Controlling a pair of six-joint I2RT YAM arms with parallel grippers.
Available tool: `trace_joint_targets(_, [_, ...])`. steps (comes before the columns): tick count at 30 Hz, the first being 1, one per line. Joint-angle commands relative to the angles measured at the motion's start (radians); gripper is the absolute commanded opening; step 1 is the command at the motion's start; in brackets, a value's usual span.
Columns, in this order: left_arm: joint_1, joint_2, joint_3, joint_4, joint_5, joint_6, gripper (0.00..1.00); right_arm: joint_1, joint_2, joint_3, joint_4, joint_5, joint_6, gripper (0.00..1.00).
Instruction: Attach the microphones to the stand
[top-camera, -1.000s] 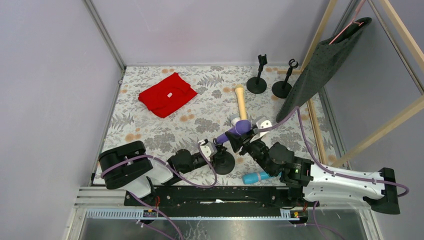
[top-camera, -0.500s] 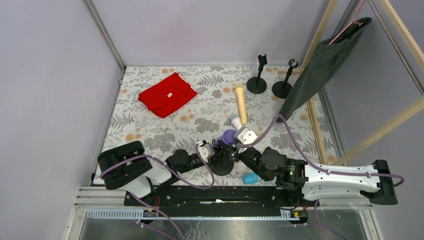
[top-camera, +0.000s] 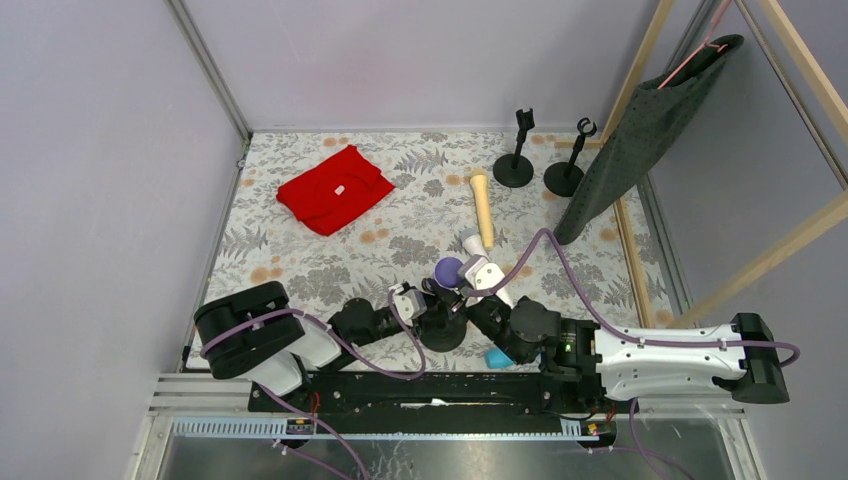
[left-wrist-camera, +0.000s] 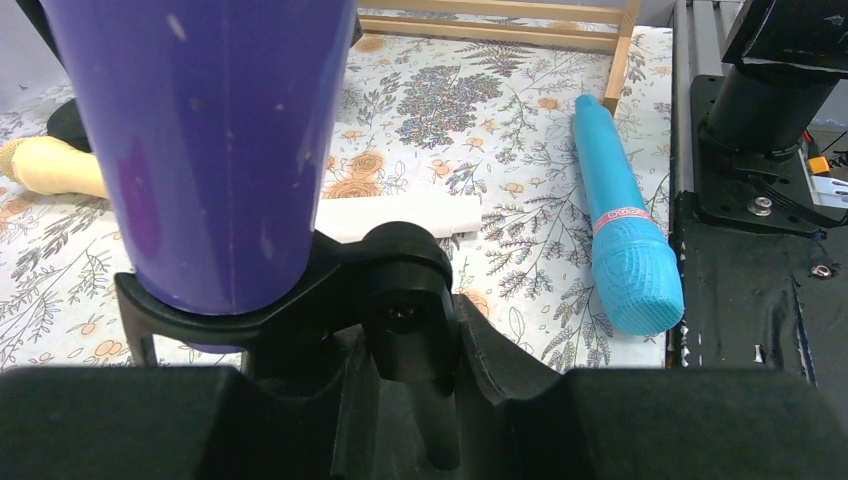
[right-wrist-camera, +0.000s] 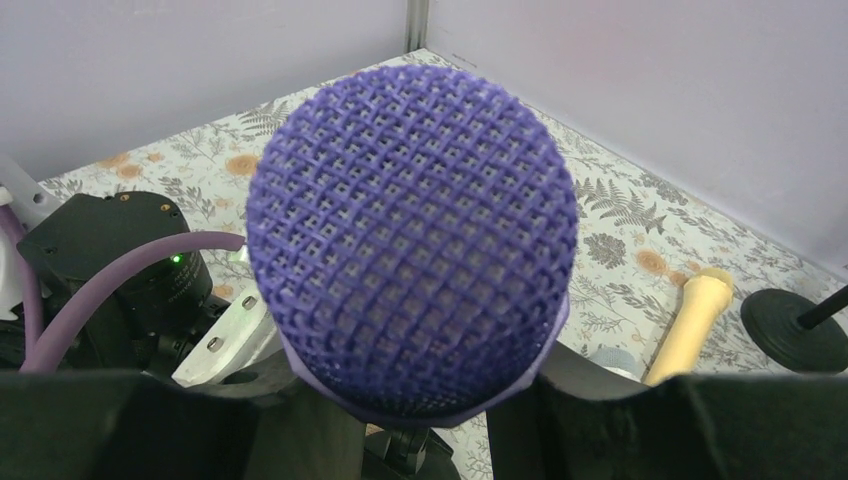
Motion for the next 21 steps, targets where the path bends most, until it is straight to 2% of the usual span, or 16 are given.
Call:
trace_joint_targets(1, [-0.015,0.01,-0.027,0.058,0.141,0.075,0.0,0.006,0.113,-0.111,-0.278,-0.018,0.143,0.0])
trace_joint_targets(21, [-0.015,0.027,-0.012,0.04,0.174,0.089,0.0,-0.016,0.286,-0.174,-0.238,-0.025,0.405,0.0])
